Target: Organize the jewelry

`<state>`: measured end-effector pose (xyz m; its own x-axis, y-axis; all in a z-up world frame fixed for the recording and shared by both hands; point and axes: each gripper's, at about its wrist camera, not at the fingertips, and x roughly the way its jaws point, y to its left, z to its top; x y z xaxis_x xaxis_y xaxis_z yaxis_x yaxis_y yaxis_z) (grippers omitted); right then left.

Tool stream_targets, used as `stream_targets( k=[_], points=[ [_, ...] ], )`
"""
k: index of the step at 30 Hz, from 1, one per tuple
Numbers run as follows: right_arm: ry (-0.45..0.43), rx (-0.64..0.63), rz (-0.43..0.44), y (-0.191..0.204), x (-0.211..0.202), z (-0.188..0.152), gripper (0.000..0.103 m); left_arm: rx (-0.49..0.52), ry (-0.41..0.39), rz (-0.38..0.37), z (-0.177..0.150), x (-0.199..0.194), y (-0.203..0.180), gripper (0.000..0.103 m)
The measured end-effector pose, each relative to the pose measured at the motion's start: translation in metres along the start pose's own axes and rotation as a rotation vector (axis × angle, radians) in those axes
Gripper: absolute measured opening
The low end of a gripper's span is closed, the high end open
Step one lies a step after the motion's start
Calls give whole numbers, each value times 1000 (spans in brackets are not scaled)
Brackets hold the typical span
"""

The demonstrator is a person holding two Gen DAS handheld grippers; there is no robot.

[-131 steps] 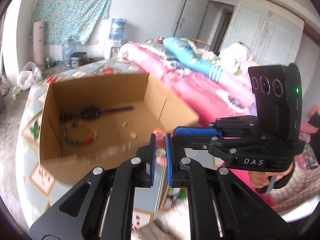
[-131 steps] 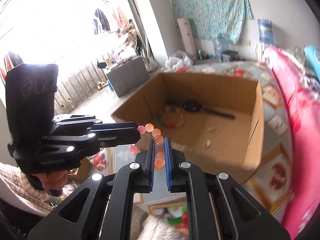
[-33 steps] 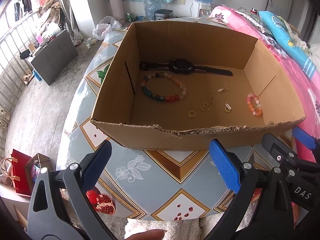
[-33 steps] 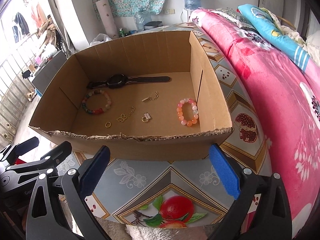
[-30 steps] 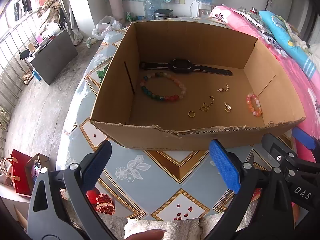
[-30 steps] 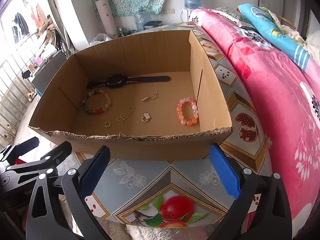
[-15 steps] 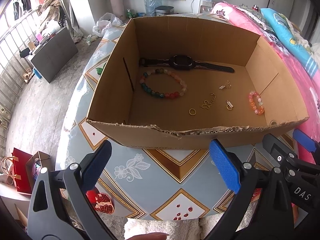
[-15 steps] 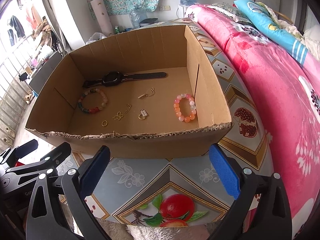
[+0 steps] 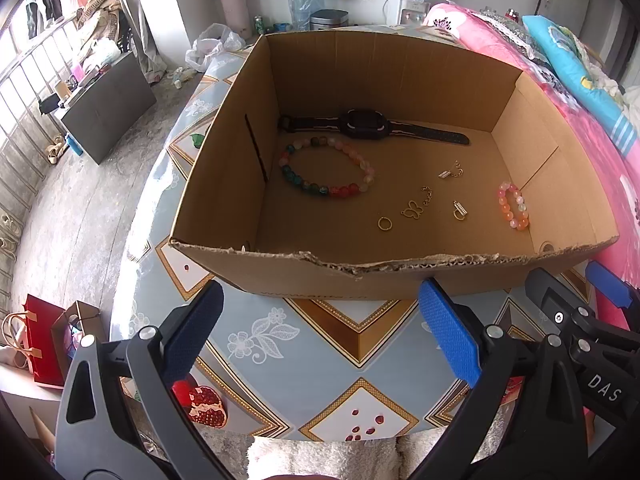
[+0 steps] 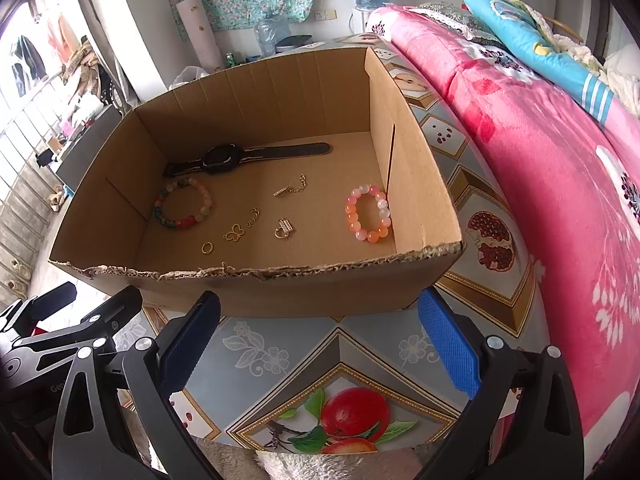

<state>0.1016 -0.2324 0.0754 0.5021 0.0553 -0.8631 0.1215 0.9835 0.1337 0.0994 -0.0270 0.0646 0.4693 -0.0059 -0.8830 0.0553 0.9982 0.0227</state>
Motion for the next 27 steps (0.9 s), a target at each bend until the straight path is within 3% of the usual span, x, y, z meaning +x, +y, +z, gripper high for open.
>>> stream_targets(
  k=[27],
  points=[
    [2,2,-2,-1,-1,-1,96,-5,13,1,-4,2,0,94]
  ],
)
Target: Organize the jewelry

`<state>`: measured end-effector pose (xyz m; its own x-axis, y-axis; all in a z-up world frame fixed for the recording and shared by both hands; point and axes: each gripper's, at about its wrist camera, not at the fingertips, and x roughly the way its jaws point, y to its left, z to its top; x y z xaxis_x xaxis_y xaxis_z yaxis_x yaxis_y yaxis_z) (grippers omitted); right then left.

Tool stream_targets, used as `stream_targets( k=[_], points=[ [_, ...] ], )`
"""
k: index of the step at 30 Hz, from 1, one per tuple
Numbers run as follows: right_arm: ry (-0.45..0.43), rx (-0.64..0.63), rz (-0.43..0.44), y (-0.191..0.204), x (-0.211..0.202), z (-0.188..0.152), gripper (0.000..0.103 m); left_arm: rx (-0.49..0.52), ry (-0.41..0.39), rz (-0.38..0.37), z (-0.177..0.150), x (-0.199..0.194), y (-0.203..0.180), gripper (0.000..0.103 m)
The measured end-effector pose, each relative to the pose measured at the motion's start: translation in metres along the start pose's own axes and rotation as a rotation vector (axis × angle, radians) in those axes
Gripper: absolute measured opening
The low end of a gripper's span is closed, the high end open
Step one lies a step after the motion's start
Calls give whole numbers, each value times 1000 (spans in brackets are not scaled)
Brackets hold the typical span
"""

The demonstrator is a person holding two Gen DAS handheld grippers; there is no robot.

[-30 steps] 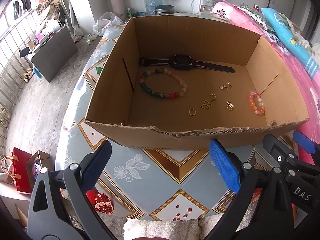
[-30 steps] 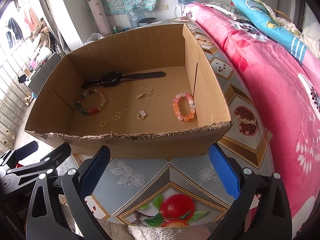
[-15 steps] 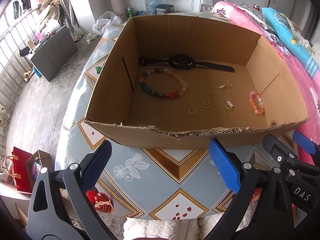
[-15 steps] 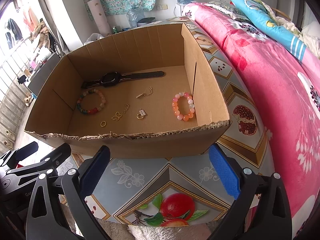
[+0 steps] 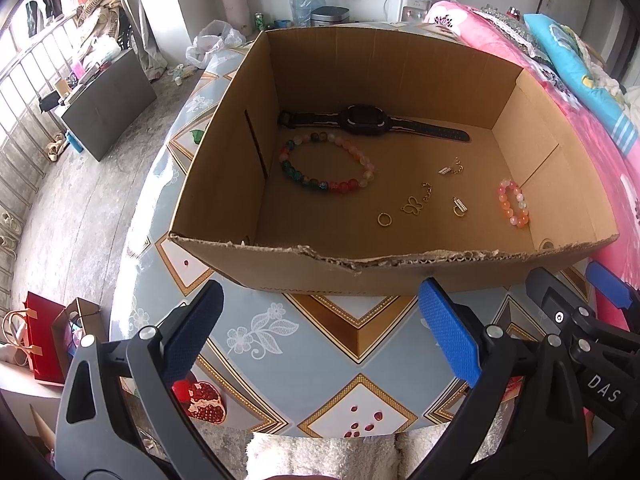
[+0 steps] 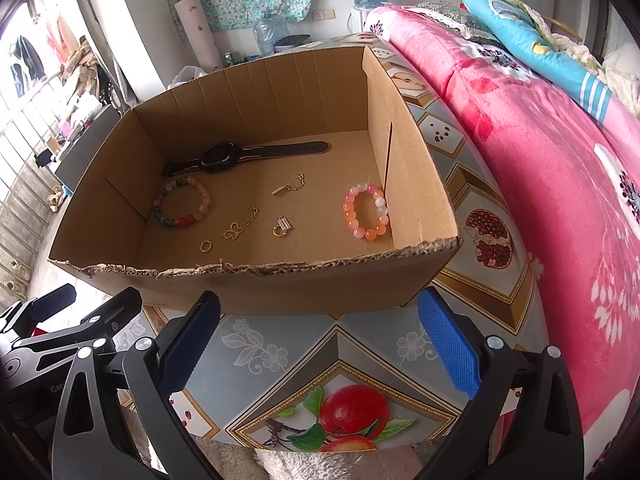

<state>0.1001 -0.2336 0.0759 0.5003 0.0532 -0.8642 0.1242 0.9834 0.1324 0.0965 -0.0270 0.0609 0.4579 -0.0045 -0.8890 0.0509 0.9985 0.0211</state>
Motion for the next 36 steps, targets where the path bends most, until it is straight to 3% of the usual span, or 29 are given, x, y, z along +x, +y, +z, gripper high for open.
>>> stream_targets(
  k=[36],
  points=[
    [2,3,-2,0,1,-2,96,-2,11,3,-2,1,0,94]
  ],
)
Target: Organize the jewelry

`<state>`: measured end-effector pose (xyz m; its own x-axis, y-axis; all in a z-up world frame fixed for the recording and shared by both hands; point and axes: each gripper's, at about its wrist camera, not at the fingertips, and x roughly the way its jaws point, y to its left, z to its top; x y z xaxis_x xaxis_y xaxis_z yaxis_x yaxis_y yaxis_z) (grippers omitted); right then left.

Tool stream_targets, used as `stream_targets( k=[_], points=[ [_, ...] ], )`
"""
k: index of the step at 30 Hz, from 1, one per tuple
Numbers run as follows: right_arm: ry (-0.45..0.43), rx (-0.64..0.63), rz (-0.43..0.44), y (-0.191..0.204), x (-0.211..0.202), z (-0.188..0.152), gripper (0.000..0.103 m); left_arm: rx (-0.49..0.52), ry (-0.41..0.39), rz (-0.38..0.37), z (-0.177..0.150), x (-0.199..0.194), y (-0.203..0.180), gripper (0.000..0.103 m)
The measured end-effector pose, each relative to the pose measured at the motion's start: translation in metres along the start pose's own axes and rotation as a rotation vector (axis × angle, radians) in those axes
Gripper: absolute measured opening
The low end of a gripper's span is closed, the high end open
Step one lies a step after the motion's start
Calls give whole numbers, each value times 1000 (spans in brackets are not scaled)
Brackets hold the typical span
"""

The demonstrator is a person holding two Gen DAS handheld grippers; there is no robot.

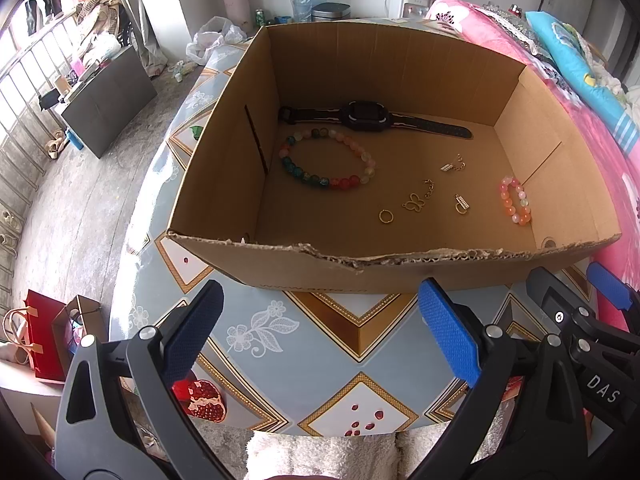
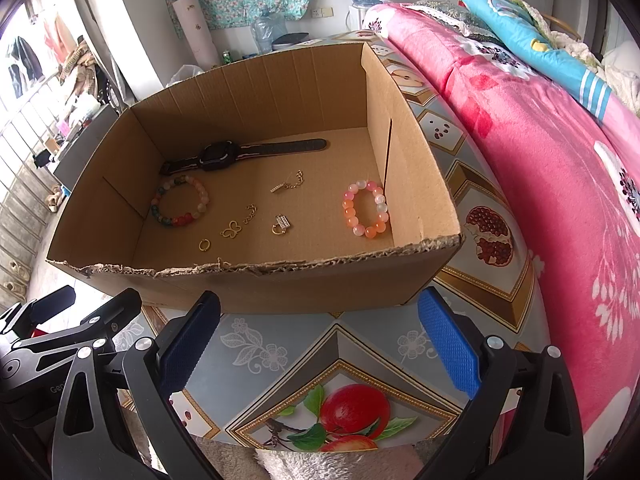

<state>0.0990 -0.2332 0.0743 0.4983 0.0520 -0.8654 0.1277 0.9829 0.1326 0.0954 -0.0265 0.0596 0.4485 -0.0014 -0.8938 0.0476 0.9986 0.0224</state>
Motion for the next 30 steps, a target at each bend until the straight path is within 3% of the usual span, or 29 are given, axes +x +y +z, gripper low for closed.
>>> stream_targets(
  k=[30],
  points=[
    [4,3,0,-1,1,-1,96,-4,10,-2,2,1,1,94]
  ],
)
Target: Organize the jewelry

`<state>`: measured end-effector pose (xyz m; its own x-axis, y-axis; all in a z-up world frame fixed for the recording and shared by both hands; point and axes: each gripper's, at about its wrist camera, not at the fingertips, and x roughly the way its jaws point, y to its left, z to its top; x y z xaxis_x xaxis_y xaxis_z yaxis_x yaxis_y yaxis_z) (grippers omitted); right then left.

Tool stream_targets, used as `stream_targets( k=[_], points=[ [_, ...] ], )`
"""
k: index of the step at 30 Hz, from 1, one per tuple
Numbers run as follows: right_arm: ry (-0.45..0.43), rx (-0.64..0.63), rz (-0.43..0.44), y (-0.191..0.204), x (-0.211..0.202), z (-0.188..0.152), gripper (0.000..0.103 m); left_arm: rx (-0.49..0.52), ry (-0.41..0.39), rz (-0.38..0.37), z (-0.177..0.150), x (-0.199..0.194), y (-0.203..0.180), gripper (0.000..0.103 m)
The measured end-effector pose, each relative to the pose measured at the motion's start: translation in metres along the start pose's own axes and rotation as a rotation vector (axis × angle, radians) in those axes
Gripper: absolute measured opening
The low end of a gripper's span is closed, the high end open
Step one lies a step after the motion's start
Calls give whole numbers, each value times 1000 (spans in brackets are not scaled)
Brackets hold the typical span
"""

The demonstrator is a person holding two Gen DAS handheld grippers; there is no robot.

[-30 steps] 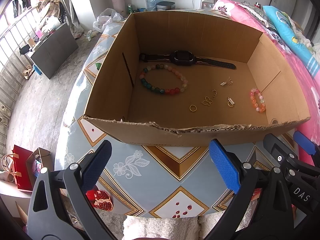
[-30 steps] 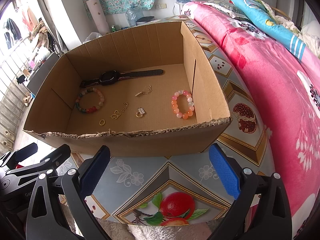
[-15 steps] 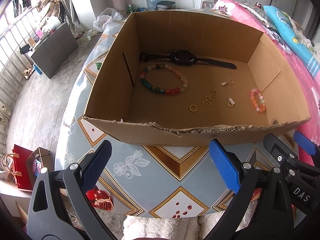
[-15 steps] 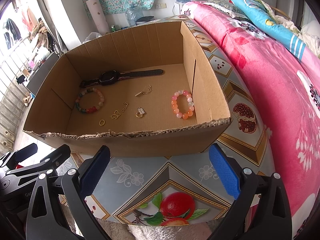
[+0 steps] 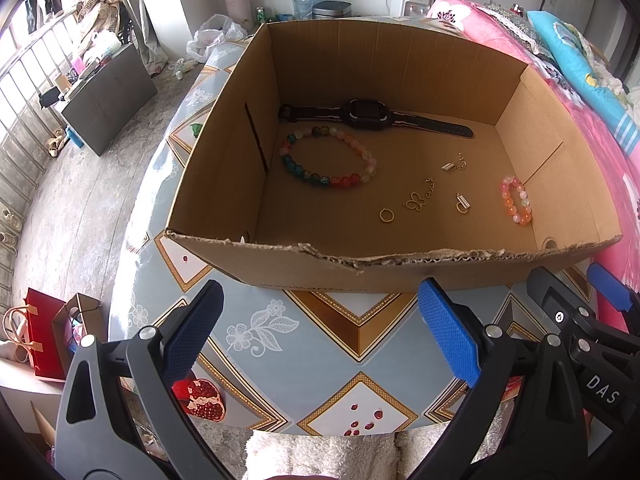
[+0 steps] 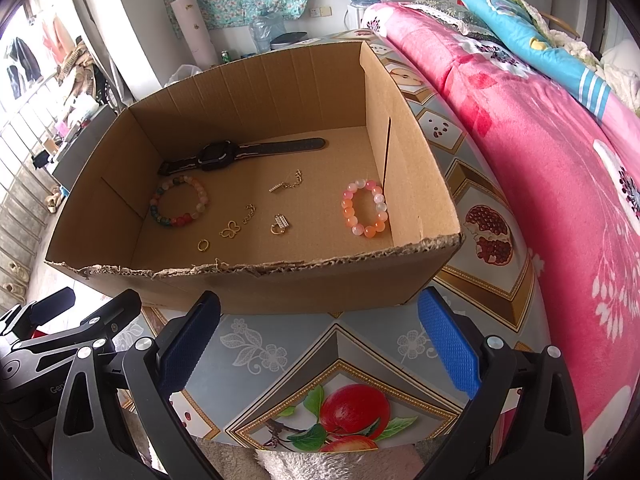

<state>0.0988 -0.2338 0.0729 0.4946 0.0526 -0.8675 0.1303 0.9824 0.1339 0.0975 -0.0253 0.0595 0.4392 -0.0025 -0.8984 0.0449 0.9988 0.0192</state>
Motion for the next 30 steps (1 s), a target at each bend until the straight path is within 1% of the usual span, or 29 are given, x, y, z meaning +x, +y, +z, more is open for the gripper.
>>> stream_targets(
  k=[30],
  points=[
    [4,5,0,-1,1,0,96,-3,6,-3,0,0,0,94]
  ],
)
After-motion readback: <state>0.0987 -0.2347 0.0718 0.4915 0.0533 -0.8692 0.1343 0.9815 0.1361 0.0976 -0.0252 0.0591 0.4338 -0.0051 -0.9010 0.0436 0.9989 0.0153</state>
